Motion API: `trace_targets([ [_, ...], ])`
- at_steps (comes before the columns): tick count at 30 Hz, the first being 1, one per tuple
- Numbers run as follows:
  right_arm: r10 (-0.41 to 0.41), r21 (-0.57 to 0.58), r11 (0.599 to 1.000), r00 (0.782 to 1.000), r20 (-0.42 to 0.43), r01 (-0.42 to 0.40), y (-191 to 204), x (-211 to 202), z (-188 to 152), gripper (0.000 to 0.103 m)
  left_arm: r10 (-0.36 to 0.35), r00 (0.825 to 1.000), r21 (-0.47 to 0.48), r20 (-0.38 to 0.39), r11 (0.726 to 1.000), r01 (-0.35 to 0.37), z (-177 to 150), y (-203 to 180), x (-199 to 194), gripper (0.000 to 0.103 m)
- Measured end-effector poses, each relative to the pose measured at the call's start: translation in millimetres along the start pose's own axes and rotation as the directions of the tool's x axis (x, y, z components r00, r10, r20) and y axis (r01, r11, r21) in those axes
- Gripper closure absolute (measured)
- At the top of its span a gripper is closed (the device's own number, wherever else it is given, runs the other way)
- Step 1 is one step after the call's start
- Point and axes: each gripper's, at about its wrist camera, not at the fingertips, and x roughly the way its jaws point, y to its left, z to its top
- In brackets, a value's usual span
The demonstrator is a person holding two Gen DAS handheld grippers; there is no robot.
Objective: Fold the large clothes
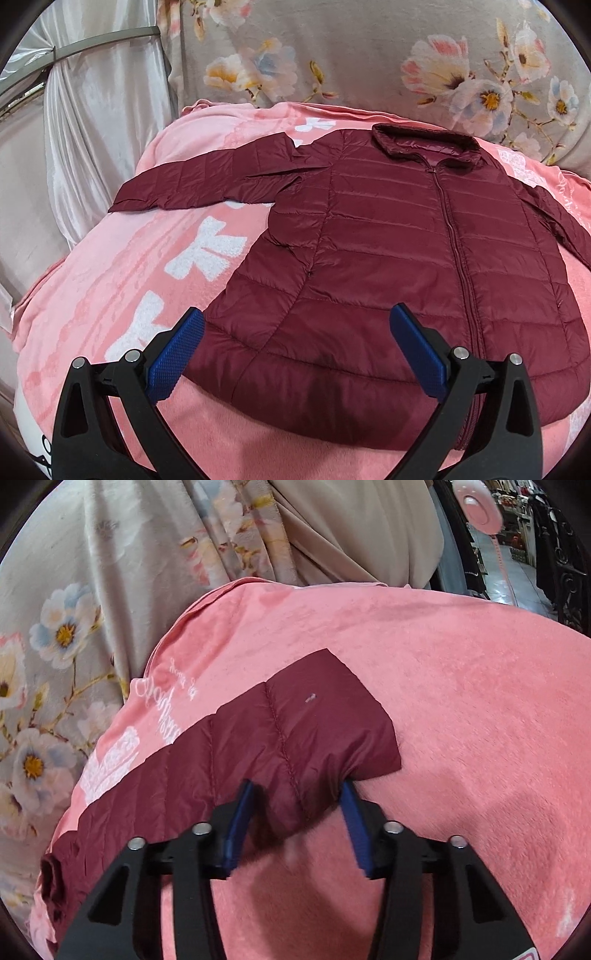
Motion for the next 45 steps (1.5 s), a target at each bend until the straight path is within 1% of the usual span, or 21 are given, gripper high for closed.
trace_targets([
  [1,0.004,-0.006,1.000,1.000,-0.006,-0.004,3.6,3.1,1.6,0.080,-0.004,1.000,-0.004,0.000,1.000,0.004,1.1,1.2,1.5,0.005],
  [3,0.015,-0.024,1.000,1.000,-0.011,-0.015,13.8,7.1,3.9,0.093,-0.009,1.000,-0.010,0.002,1.000,0.009,3.3,3.5,4.4,0.005],
  [5,0.044,-0.034,0.998,0.999,0.005,-0.043,27.1,2.0,5.4,0.096,-0.012,1.000,-0.018,0.002,1.000,0.012,6.1,5.9,7.5,0.006],
  [8,0.166,-0.085,0.983,0.985,0.046,-0.162,65.4,-23.3,4.1,0.097,-0.010,1.000,-0.033,0.001,0.999,0.010,10.6,9.7,12.0,0.006],
  [9,0.226,-0.145,0.966,0.972,0.058,-0.216,91.7,-38.9,0.2,0.097,-0.012,1.000,-0.042,-0.001,0.999,0.012,12.1,11.3,13.5,0.006],
  [10,0.256,-0.181,0.953,0.965,0.060,-0.242,105.4,-47.9,-2.7,0.097,-0.020,1.000,-0.057,-0.004,0.998,0.020,14.0,13.9,15.1,0.006],
  [13,0.390,-0.354,0.866,0.920,0.035,-0.354,174.6,-87.8,-26.7,0.097,-0.037,0.999,-0.096,-0.008,0.995,0.036,18.9,20.9,19.7,0.005],
  [15,0.470,-0.448,0.787,0.882,-0.011,-0.425,217.4,-111.0,-50.8,0.097,-0.045,0.999,-0.110,-0.003,0.993,0.045,23.9,24.5,21.2,0.005],
  [17,0.536,-0.502,0.706,0.840,-0.082,-0.500,255.6,-129.2,-79.6,0.097,-0.046,0.999,-0.116,0.009,0.992,0.047,27.3,27.4,19.9,0.005],
  [19,0.577,-0.521,0.644,0.803,-0.151,-0.560,283.1,-137.7,-105.5,0.097,-0.049,0.999,-0.123,0.023,0.991,0.051,30.6,31.5,17.8,0.005],
  [21,0.595,-0.538,0.593,0.776,-0.208,-0.599,307.4,-143.4,-131.1,0.097,-0.052,0.998,-0.132,0.031,0.990,0.055,32.9,35.8,16.3,0.005],
  [27,0.598,-0.571,0.454,0.709,-0.374,-0.684,368.9,-149.1,-212.0,0.098,-0.054,0.998,-0.165,0.040,0.984,0.060,36.3,54.6,17.9,0.005],
  [32,0.563,-0.555,0.377,0.659,-0.498,-0.741,392.7,-152.6,-276.2,0.098,-0.054,0.998,-0.194,0.042,0.979,0.061,39.1,69.1,23.4,0.005],
  [38,0.478,-0.557,0.325,0.641,-0.601,-0.764,407.0,-144.0,-346.3,0.096,-0.098,0.994,-0.232,0.054,0.967,0.108,49.0,76.9,31.8,0.005],
  [39,0.452,-0.558,0.312,0.636,-0.625,-0.769,409.8,-140.3,-358.4,0.093,-0.114,0.992,-0.238,0.054,0.963,0.124,50.9,76.7,33.9,0.005],
  [40,0.426,-0.561,0.303,0.636,-0.644,-0.771,411.8,-136.4,-369.9,0.086,-0.151,0.987,-0.245,0.053,0.956,0.160,53.9,74.7,38.2,0.005],
  [41,0.394,-0.572,0.299,0.644,-0.655,-0.764,412.8,-132.0,-381.4,0.075,-0.172,0.984,-0.250,0.050,0.951,0.179,55.1,72.6,41.1,0.005],
  [42,0.380,-0.576,0.294,0.646,-0.662,-0.763,411.3,-129.7,-385.4,0.068,-0.198,0.979,-0.257,0.046,0.945,0.203,56.8,69.7,45.2,0.005],
  [43,0.372,-0.587,0.294,0.656,-0.657,-0.754,408.8,-130.0,-389.7,0.056,-0.246,0.969,-0.265,0.034,0.932,0.246,59.1,65.1,51.6,0.005],
  [44,0.376,-0.593,0.296,0.662,-0.649,-0.749,406.4,-131.6,-389.8,0.050,-0.287,0.958,-0.274,0.024,0.919,0.282,60.9,60.6,57.7,0.005],
  [45,0.394,-0.591,0.297,0.660,-0.640,-0.750,400.7,-136.2,-386.1,0.049,-0.319,0.948,-0.282,0.011,0.908,0.309,62.7,54.8,64.8,0.005],
])
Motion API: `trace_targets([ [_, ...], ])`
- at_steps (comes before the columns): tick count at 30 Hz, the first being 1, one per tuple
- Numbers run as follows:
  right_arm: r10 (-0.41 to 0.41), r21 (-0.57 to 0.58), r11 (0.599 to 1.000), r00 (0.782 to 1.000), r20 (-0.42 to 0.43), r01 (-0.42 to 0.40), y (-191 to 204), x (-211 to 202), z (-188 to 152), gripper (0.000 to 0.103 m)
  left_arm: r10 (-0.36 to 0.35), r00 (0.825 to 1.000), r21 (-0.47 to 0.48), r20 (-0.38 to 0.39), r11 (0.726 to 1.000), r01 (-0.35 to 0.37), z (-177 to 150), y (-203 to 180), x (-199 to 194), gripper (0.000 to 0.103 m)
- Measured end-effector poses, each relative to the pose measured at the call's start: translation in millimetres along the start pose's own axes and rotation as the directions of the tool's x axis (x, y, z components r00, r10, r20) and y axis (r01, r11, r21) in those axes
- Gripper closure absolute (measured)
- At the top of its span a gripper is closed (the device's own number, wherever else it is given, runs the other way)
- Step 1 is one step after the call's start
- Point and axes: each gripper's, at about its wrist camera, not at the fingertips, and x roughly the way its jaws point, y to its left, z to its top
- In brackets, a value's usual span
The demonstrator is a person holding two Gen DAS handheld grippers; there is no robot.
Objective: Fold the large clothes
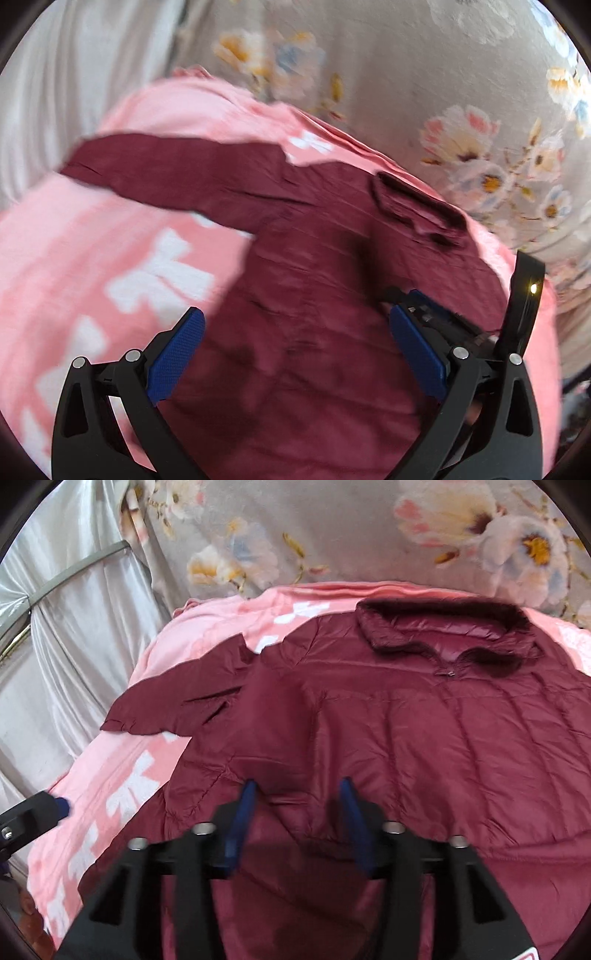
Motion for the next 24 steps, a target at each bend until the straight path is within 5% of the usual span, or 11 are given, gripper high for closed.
trace_targets([
  [6,-0.029,0.110,0.994,0.996,0.086,0.019,-37.6,-53.9,-15.5,0.046,-0.085,0.992,-0.053,-0.096,0.995,0.080,-3.8,-17.2,53.9,0.005],
  [10,-0.108,0.258,0.963,0.988,0.108,0.077,-94.1,-85.5,-34.3,0.046,-0.150,0.970,-0.176,-0.190,0.978,0.117,-7.7,-14.4,100.5,0.010],
  [13,-0.158,0.381,0.919,0.980,0.119,0.102,-140.8,-106.3,-46.7,0.046,-0.186,0.964,-0.245,-0.191,0.960,0.137,-7.4,-10.4,112.8,0.028],
  [17,-0.220,0.512,0.851,0.965,0.145,0.117,-196.4,-127.7,-52.7,0.050,-0.206,0.960,-0.235,-0.191,0.959,0.159,5.3,-14.9,117.2,0.090],
  [24,-0.248,0.627,0.773,0.956,0.158,0.097,-250.9,-119.4,-41.9,0.060,-0.128,0.989,-0.162,-0.077,0.980,0.114,39.3,-14.8,107.8,0.100],
])
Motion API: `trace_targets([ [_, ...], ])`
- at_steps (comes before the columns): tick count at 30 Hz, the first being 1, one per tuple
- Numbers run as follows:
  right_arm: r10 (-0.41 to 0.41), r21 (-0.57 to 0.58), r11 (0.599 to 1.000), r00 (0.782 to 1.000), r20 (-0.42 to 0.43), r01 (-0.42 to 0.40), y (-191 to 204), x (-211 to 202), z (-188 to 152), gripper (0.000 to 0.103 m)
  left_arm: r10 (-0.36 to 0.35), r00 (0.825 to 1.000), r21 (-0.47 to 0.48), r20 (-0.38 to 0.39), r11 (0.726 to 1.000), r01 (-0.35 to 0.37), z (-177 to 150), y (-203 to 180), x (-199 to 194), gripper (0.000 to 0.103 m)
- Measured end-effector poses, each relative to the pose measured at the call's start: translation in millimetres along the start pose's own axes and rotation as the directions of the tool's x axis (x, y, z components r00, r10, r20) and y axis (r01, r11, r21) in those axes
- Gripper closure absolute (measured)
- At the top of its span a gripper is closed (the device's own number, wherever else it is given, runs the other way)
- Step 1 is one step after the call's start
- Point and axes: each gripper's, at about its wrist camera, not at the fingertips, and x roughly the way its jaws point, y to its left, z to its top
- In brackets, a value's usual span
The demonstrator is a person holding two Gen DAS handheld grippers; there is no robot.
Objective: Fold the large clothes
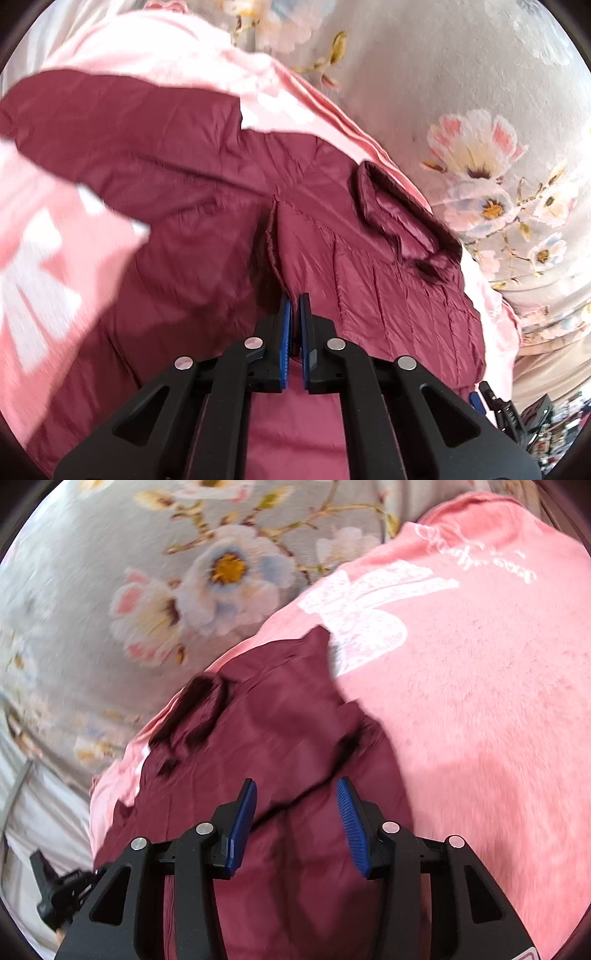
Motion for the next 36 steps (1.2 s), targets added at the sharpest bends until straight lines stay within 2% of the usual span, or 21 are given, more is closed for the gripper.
trace_targets([
  [3,0.024,0.048,0.999,1.000,-0.007,-0.024,-9.2,14.5,9.8,0.070,0.027,1.000,0.019,0.007,0.999,-0.027,7.0,-0.1,4.1,0.100],
  [4,0.025,0.057,0.998,1.000,-0.003,-0.025,-10.9,17.9,13.1,0.082,0.039,0.999,0.027,0.008,0.999,-0.040,8.0,-0.2,7.0,0.100],
  [5,0.028,0.060,0.998,1.000,0.009,-0.028,-11.1,18.3,16.4,0.100,0.052,0.999,0.036,0.008,0.998,-0.052,8.7,-0.4,9.4,0.100],
  [8,0.091,0.060,0.993,0.984,0.152,-0.102,-5.7,-4.5,30.0,0.101,0.075,0.997,0.060,0.004,0.995,-0.075,8.6,-0.6,15.5,0.100],
  [10,0.082,0.034,0.995,0.978,0.191,-0.090,-1.3,-13.5,33.2,0.102,0.088,0.996,0.076,-0.007,0.993,-0.087,5.6,-0.3,21.6,0.101],
  [11,0.057,0.020,0.998,0.981,0.186,-0.062,0.6,-12.0,33.5,0.102,0.099,0.995,0.087,-0.016,0.991,-0.097,2.5,-0.7,26.4,0.101],
  [14,-0.084,-0.042,0.995,0.990,0.112,0.089,1.4,9.7,25.9,0.102,0.159,0.987,0.130,-0.021,0.979,-0.155,-9.2,-1.5,40.1,0.101],
  [18,-0.145,-0.020,0.989,0.989,0.009,0.145,-19.5,29.6,17.9,0.102,0.188,0.982,0.165,-0.011,0.969,-0.183,-18.0,-0.4,48.2,0.101],
  [21,-0.181,-0.044,0.983,0.983,-0.025,0.180,-19.6,40.0,17.1,0.103,0.220,0.975,0.211,0.023,0.952,-0.220,-23.8,-6.5,51.1,0.100],
  [25,-0.221,-0.076,0.973,0.975,-0.026,0.219,-14.1,40.5,15.4,0.103,0.220,0.975,0.216,0.037,0.951,-0.223,-26.1,-6.3,49.8,0.100],
  [26,-0.238,-0.070,0.969,0.971,-0.010,0.237,-12.0,34.4,13.2,0.100,0.215,0.976,0.213,0.037,0.952,-0.218,-25.6,-5.8,49.6,0.099],
  [27,-0.261,-0.060,0.963,0.965,0.023,0.262,-8.1,25.3,10.1,0.097,0.210,0.977,0.210,0.038,0.954,-0.214,-25.5,-5.6,49.4,0.099],
  [28,-0.282,-0.051,0.957,0.957,0.071,0.286,-1.5,13.2,5.2,0.086,0.202,0.979,0.204,0.037,0.957,-0.205,-25.0,-4.4,48.9,0.099],
  [29,-0.292,-0.052,0.952,0.947,0.132,0.301,8.0,-2.1,-2.0,0.086,0.195,0.980,0.199,0.038,0.960,-0.198,-24.9,-3.2,48.7,0.099],
  [30,-0.275,-0.072,0.953,0.939,0.207,0.295,25.4,-21.2,-13.8,0.086,0.190,0.981,0.196,0.038,0.961,-0.194,-25.0,-2.1,47.9,0.099],
  [31,-0.251,-0.093,0.956,0.941,0.227,0.277,36.5,-27.2,-19.3,0.087,0.188,0.981,0.194,0.039,0.962,-0.192,-24.8,-1.8,47.5,0.099],
  [33,-0.165,-0.204,0.957,0.966,0.199,0.206,75.4,-28.3,-35.9,0.091,0.187,0.982,0.192,0.041,0.963,-0.191,-25.4,-2.7,47.5,0.099],
  [36,-0.094,-0.366,0.922,0.991,0.096,0.123,129.6,-5.0,-59.3,0.097,0.175,0.984,0.181,0.040,0.967,-0.179,-25.0,-0.9,46.7,0.099],
])
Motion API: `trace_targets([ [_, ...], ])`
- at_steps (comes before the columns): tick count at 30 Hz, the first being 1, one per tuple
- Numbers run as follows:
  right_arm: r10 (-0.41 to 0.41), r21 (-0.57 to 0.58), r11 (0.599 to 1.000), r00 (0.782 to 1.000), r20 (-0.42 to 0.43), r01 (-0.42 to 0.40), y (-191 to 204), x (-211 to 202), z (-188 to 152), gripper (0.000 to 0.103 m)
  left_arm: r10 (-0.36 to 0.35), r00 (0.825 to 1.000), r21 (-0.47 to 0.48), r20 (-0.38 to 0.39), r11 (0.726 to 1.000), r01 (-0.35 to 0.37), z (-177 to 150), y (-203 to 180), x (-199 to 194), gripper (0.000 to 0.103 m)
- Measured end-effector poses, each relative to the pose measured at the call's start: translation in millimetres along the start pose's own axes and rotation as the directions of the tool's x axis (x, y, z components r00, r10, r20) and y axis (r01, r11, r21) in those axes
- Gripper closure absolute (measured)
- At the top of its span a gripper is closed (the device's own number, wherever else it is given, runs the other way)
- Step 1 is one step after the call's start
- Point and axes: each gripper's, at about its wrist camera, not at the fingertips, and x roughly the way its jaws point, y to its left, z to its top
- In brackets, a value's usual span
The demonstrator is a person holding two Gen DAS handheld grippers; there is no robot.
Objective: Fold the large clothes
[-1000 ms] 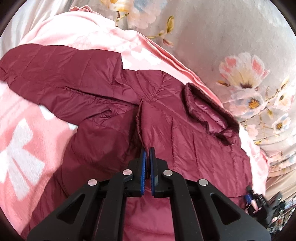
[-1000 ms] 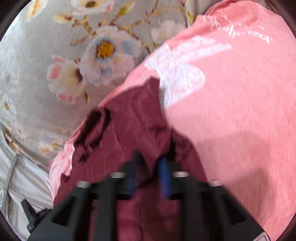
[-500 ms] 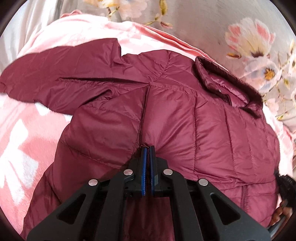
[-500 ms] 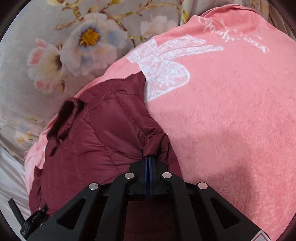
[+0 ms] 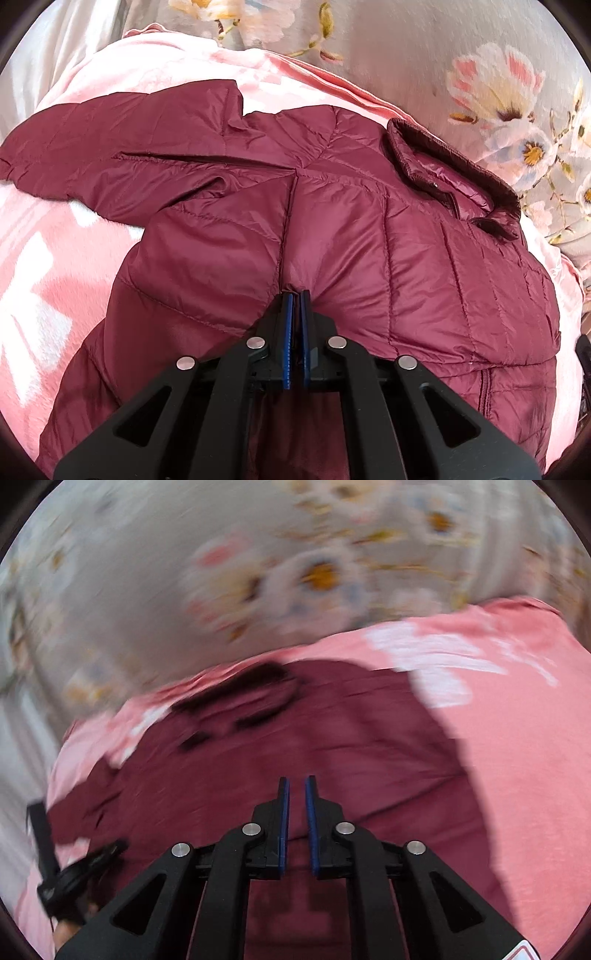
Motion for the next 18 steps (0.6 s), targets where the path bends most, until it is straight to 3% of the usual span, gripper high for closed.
trace_targets([
  [3,0.032,-0.081,0.996,0.996,-0.078,-0.039,43.2,27.6,-11.6,0.101,-0.023,1.000,-0.020,0.000,1.000,0.023,-0.1,4.4,-0.7,0.099],
  [6,0.033,-0.086,0.995,0.990,-0.136,-0.045,59.2,49.9,-25.4,0.102,-0.036,0.999,-0.031,0.001,0.999,0.036,-0.1,6.8,-0.4,0.099],
  [10,0.004,-0.069,0.997,0.979,-0.202,-0.019,58.9,70.6,-39.7,0.103,-0.043,0.999,-0.037,0.001,0.998,0.043,-0.5,7.8,0.0,0.099],
  [13,0.027,-0.018,0.999,0.969,-0.245,-0.032,49.9,79.5,-43.8,0.103,-0.053,0.999,-0.044,0.002,0.998,0.053,-0.8,9.5,0.2,0.098],
  [18,-0.004,-0.051,0.999,0.967,-0.256,-0.010,58.3,85.1,-45.5,0.103,-0.070,0.998,-0.061,0.002,0.996,0.070,-0.7,12.2,-0.3,0.097],
])
